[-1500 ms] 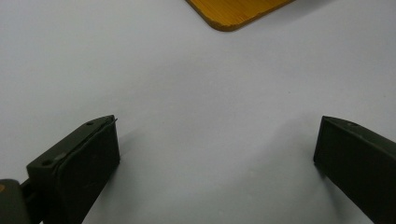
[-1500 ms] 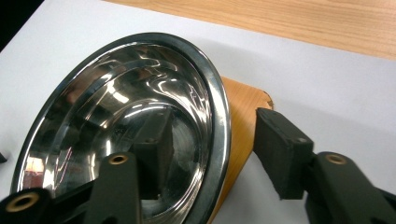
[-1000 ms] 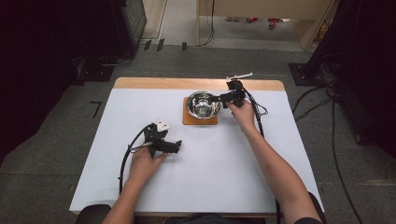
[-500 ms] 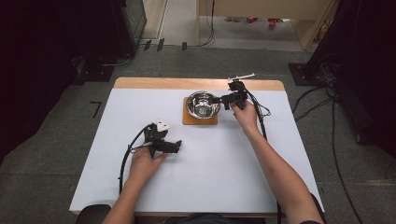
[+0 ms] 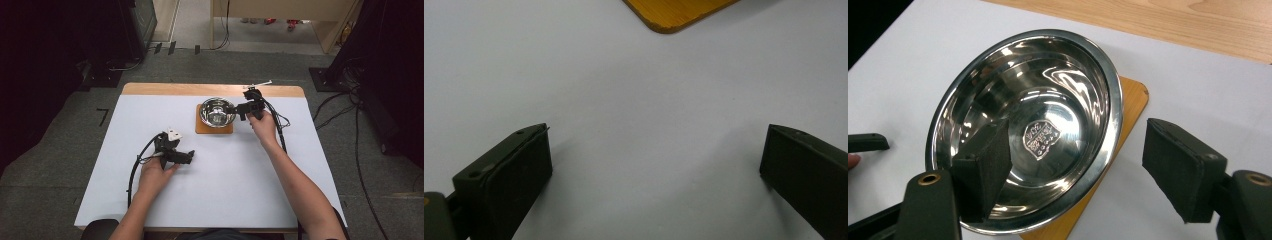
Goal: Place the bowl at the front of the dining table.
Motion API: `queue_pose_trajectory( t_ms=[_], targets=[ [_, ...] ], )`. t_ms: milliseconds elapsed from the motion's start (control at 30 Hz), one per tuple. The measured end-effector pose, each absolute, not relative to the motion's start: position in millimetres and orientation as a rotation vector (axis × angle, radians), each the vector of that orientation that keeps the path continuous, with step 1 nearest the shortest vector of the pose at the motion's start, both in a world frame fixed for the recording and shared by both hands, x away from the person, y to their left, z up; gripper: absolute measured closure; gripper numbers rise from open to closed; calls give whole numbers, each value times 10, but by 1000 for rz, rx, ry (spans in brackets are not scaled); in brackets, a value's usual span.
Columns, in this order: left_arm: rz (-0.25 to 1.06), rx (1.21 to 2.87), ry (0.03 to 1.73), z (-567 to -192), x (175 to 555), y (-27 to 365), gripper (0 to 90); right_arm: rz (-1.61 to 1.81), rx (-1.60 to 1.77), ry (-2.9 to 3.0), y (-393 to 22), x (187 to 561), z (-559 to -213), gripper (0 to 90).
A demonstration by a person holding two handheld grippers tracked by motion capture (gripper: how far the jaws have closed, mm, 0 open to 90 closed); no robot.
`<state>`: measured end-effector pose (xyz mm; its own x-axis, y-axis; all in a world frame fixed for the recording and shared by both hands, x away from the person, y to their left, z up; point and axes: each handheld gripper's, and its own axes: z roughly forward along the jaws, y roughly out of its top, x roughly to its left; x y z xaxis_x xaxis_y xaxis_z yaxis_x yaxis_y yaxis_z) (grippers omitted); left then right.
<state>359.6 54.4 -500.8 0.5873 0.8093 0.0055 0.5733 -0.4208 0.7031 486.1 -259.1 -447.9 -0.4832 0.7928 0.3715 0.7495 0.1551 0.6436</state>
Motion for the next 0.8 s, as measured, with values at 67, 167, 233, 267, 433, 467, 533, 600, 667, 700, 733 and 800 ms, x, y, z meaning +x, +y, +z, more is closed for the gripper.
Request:
queue_pose_trajectory(
  t_ms=[67,167,233,267,433,467,533,600,667,700,733,800],
  targets=[
    [456,2148,1093,-5009,3596,544,1,1253,1559,2348,-2589,4837,-4475,278],
    [456,2150,1092,-5008,3597,545,1,1276,1550,2344,-2591,4809,-4472,278],
    [456,2150,1092,-5008,3597,545,1,1277,1538,2348,-2589,4790,-4469,278],
    [456,2150,1092,-5008,3597,545,1,1268,1535,2352,-2585,4781,-4465,278],
    [455,2150,1092,-5008,3597,545,1,1264,1511,2346,-2582,4742,-4458,278],
    [455,2148,1093,-5009,3596,544,1,1266,1510,2342,-2584,4733,-4459,278],
    [455,2148,1093,-5009,3597,544,1,1261,1501,2343,-2588,4717,-4463,278],
    [455,2150,1092,-5008,3597,545,1,1251,1495,2345,-2588,4698,-4462,278],
    [454,2148,1093,-5009,3596,543,1,1248,1486,2344,-2586,4674,-4458,279],
    [454,2150,1092,-5008,3596,545,1,1247,1480,2345,-2584,4666,-4454,279],
    [454,2150,1092,-5008,3596,544,1,1249,1477,2345,-2581,4656,-4450,279],
    [454,2150,1092,-5008,3596,544,1,1252,1471,2351,-2573,4630,-4443,278]
  ],
)
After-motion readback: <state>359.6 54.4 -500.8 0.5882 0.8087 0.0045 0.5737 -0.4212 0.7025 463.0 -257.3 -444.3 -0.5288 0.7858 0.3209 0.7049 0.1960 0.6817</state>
